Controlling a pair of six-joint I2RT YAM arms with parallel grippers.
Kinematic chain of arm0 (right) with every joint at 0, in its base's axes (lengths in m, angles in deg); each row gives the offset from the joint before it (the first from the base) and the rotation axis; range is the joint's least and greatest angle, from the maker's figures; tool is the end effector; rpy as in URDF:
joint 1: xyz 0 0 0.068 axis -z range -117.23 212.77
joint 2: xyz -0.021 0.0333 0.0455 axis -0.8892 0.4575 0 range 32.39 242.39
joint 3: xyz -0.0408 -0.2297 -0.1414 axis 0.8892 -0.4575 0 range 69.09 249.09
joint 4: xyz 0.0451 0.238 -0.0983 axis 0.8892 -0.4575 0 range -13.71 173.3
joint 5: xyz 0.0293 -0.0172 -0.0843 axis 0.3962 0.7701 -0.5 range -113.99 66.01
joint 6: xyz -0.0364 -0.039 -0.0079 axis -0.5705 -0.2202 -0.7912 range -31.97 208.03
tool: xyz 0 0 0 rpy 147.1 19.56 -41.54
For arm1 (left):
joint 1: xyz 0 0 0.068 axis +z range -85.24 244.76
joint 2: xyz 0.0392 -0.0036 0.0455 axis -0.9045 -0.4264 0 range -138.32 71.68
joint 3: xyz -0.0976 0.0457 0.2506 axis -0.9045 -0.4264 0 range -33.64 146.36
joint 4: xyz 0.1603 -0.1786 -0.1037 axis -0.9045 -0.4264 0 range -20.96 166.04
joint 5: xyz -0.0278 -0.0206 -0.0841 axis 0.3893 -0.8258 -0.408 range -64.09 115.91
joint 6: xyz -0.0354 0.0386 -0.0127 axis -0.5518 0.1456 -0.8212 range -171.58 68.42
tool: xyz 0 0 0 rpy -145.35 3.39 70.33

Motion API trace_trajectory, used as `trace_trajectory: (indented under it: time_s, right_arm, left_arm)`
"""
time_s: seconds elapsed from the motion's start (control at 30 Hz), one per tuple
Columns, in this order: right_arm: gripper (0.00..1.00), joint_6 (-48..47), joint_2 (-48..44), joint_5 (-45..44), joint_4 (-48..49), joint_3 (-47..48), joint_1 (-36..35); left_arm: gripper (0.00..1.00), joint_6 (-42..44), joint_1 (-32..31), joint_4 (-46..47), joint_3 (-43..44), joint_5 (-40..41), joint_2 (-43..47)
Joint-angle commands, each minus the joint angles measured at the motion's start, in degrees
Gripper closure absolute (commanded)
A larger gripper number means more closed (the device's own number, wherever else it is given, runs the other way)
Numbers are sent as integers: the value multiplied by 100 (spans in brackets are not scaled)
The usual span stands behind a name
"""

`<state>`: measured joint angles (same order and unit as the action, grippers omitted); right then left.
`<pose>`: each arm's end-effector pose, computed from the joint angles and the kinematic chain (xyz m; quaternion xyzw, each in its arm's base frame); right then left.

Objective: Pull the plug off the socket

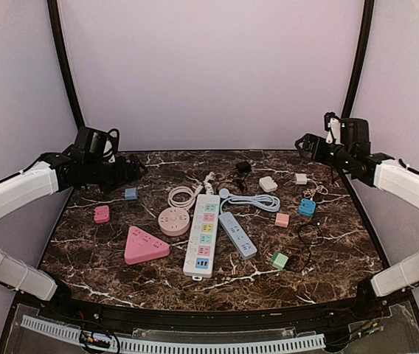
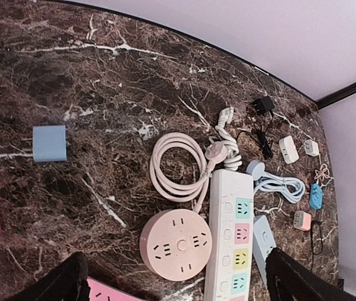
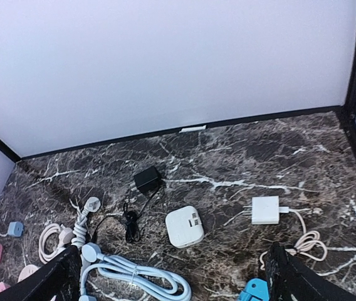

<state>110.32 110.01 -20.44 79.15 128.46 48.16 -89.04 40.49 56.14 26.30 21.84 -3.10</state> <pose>0.3053 0.0819 0.3099 0.0384 0.8298 0.2004 0.5193 0.2659 -0.1227 0.3011 -0.0853 0.8814 -0.2648 0.3817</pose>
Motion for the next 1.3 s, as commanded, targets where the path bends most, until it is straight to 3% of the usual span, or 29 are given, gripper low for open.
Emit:
trace_trajectory:
  time_s: [0.0,0.17,0.3,0.43,0.53,0.73,0.93,1.07,1.17,1.27]
  right_arm:
    - [1,-509,-930,-977,528,-700,-11]
    - [1,-1002,-1821,-1678,731,-1548,76]
    - [1,-1714,-2354,-1823,2074,-2728,275]
    - [1,-1756,-2435,-1900,3068,-3405,737]
    - [1,-1556,-2042,-1606,3554,-3619,1244]
    - [1,-1771,-603,-1488,5804,-4150,1408]
    - [1,-1931,466,-917,6818,-3994,1408]
    - [1,-2159,1204,-436,8266,-4327,1408]
    - [2,-2193,1036,-158,7538,-4098,1408]
    - [1,-2312,1114,-35,7413,-3955,1408]
  left_arm:
    - [1,614,37,31,179,620,371]
    - [1,745,89,-102,217,961,589]
    - [1,686,126,-109,40,1233,829]
    - [1,734,171,86,-227,1415,1065]
    - [1,806,181,204,-341,1586,1196]
    - [1,1027,425,328,-605,1688,1097]
    - [1,1661,721,1272,-1339,1580,1158]
    - [1,2020,902,2026,-1900,1861,1321]
    - [1,2253,1144,2624,-2201,1972,1326]
    - [1,2445,1238,2935,-2417,2662,1128]
